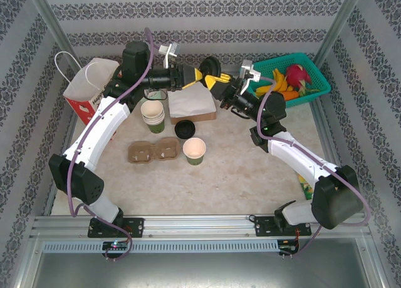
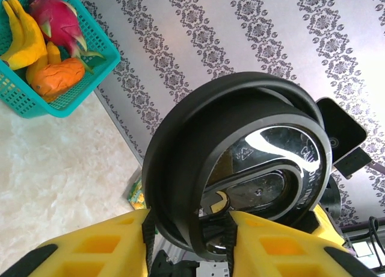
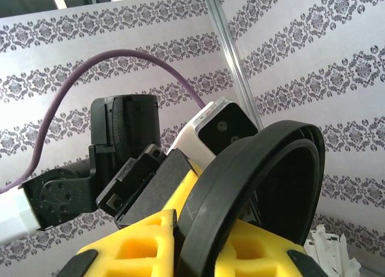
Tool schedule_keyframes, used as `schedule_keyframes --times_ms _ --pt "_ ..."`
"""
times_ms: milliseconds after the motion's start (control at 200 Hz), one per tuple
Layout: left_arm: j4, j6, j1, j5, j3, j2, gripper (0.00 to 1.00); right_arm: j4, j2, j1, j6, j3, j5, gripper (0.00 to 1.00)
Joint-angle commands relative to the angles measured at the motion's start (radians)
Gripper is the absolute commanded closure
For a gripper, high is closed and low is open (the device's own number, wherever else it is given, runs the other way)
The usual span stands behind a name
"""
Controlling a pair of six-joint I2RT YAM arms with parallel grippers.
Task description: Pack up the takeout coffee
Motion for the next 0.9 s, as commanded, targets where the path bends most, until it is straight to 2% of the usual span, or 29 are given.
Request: schedule_keyframes --times_ms 0,210,684,829,899 --pt "-0.022 0.020 -0.004 0.015 0.037 0.014 0.63 0.029 -0.001 0.016 -0.041 0.039 -0.051 1.00" --pt "-0.032 0.022 -0.004 0.009 0.048 0.027 0.64 0.010 -0.011 0.022 -0.067 0.036 -0.074 1.00" --pt "-0.064 0.037 -0.006 0.010 0.056 0.045 0.78 -0.040 -0.012 0.045 -0.101 0.048 -0.085 1.00" --pt "-0.110 0.066 -0.006 -0.001 0.067 0.049 0.86 -0.094 -0.011 0.049 -0.117 0.062 -0.099 1.00" --pt "-0.143 0.085 -0.007 -0.016 0.079 0.053 0.93 -0.111 -0.009 0.050 -0.125 0.064 -0.096 1.00"
